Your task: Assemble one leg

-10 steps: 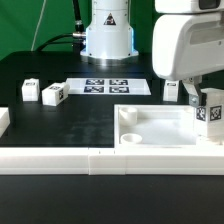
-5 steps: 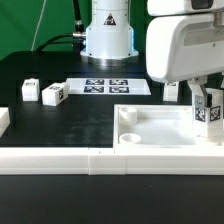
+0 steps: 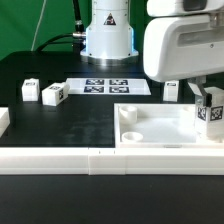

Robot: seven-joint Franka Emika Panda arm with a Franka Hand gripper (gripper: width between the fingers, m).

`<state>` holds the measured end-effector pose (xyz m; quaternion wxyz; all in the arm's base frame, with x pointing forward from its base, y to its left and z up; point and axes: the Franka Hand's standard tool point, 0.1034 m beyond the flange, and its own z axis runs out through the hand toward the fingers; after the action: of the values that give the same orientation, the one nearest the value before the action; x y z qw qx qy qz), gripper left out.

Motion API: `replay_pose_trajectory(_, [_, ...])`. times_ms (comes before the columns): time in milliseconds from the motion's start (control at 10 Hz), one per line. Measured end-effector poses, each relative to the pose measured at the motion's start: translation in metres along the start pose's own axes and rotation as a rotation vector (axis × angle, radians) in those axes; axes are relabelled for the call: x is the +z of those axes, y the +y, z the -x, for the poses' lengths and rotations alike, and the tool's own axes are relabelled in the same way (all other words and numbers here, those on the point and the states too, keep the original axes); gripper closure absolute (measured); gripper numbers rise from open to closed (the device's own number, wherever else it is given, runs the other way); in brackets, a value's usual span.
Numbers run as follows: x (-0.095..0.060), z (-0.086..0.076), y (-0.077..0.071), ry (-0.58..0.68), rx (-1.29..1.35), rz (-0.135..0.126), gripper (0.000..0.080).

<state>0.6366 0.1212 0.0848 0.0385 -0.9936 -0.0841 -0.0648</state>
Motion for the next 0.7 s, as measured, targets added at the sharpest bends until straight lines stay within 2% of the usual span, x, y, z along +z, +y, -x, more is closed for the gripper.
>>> replay_pose_trajectory(400, [0.001, -0.002, 0.008, 0.007, 0.423, 0.019, 0.0508])
replay_pose_trajectory(500, [0.001, -0.002, 0.01, 0.008, 0.542, 0.014, 0.0508])
replay_pose_trajectory(700, [0.001, -0.001, 0.015, 0.014, 0.813, 0.028, 0.0508])
